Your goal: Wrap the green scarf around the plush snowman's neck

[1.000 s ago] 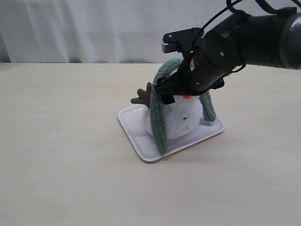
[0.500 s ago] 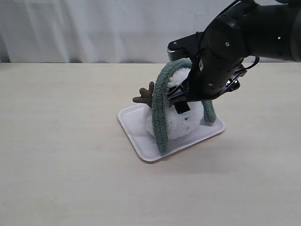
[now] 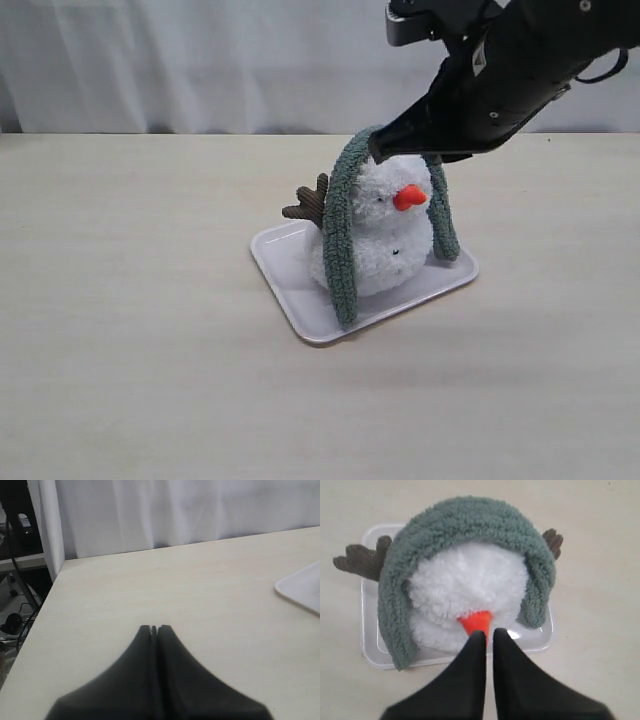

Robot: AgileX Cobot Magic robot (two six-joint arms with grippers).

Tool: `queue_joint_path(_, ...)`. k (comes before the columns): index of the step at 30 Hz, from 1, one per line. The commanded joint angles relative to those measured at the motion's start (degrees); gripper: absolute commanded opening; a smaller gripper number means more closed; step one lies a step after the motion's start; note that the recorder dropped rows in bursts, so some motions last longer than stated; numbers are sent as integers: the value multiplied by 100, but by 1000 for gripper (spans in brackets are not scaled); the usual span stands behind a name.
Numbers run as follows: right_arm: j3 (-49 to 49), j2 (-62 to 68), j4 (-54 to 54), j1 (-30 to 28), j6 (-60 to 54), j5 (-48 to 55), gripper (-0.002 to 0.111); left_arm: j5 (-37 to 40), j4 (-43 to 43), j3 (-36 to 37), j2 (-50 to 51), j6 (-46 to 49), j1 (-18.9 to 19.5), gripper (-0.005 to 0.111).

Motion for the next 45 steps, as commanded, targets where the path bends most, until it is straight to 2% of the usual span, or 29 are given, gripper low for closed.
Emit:
queue_joint_path(1, -572, 95, 229, -285, 76, 222, 4, -69, -16, 9, -12, -1, -35, 0)
queue_joint_path(5, -1238, 381, 1183, -731, -823, 602, 4, -69, -16, 9, -12, -1, -35, 0)
queue_joint_path(9, -1637, 769, 3263, -1272, -2519, 915, 4, -69, -16, 9, -12, -1, -35, 0)
queue_joint_path(11, -1700, 921, 3584, -1396, -2705, 915, 4, -69, -16, 9, -12, -1, -35, 0)
queue_joint_path(26, -1723, 1912, 3442, -1368, -2902, -519, 4, -69, -16, 9, -12, -1, -35, 0)
queue_joint_path(40, -1688, 2405, 3667, -1152, -3262, -467, 4, -69, -16, 9, -12, -1, -35, 0)
queue_joint_path(45, -1688, 2496, 3289, -1132, -3180, -390, 4, -69, -16, 9, -12, -1, -35, 0)
